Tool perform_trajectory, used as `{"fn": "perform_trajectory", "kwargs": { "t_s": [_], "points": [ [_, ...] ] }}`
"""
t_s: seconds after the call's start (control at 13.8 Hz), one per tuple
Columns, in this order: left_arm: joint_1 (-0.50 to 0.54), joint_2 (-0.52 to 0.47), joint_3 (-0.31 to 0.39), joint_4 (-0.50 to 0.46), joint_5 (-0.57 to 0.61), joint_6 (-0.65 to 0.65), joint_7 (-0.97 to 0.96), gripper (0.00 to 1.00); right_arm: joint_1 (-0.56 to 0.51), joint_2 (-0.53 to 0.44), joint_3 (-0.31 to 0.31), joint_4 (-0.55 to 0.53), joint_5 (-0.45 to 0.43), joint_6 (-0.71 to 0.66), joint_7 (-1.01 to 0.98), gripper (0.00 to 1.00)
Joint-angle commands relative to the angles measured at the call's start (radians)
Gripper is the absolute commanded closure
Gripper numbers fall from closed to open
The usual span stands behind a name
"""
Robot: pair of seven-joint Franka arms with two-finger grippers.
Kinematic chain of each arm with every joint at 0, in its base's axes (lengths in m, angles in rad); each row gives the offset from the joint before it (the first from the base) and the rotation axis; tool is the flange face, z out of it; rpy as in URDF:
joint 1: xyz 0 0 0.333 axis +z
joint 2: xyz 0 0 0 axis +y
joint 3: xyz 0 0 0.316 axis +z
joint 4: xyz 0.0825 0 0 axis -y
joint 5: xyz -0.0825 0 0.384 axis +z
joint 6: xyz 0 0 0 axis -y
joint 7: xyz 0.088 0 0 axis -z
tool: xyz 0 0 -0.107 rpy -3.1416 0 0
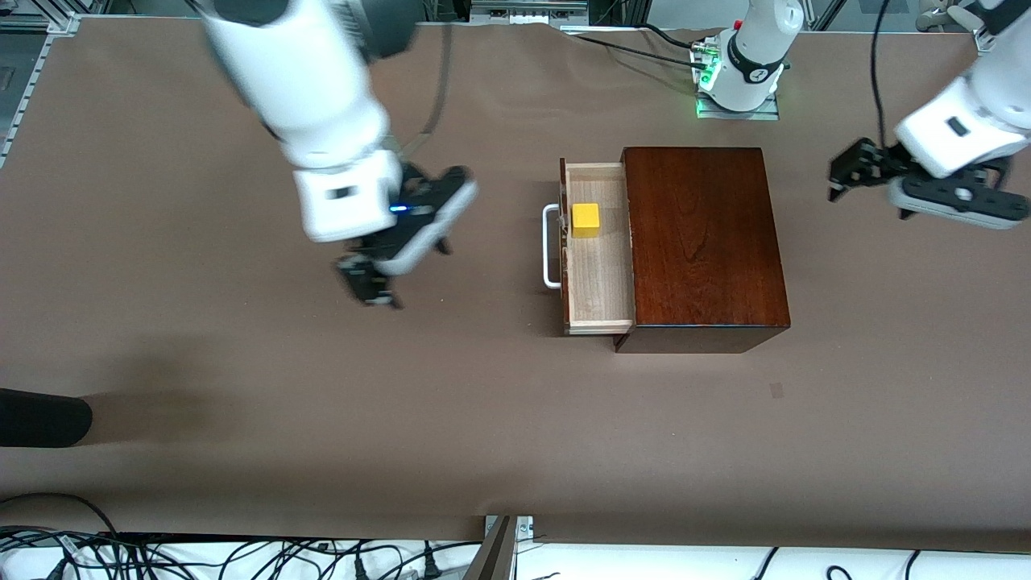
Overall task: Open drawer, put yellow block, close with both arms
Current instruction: 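Withdraw the right gripper while the left gripper reaches the drawer front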
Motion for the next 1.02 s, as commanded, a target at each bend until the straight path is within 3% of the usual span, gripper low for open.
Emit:
{"fn": "perform_trajectory", "kwargs": {
  "t_s": [0.0,0.22,0.44,0.65,0.8,0.95],
  "points": [
    [-0.007,0.009,-0.094,0.006,-0.066,-0.094,0.027,0.0,-0.09,-0.079,0.004,-0.035,0.048,-0.084,0.014,0.0],
    [-0.041,0.079,-0.249,0.027,-0.065,-0.102,0.116,0.0,-0.173,-0.17,-0.088,-0.108,0.18,-0.178,0.019,0.0],
    [-0.07,0.242,-0.379,0.109,-0.037,-0.006,0.22,0.0,-0.173,-0.341,-0.174,-0.341,0.183,-0.161,0.022,0.0],
    [-0.14,0.438,-0.436,0.182,-0.04,0.103,0.277,0.0,-0.205,-0.451,-0.199,-0.51,0.174,-0.129,0.078,0.0],
    [-0.203,0.541,-0.438,0.215,-0.038,0.166,0.28,0.0,-0.222,-0.495,-0.19,-0.6,0.131,-0.127,0.187,0.0],
    [-0.264,0.622,-0.435,0.247,0.036,0.258,0.352,0.0,-0.225,-0.511,-0.159,-0.628,0.082,-0.123,0.272,0.0]
  ]
}}
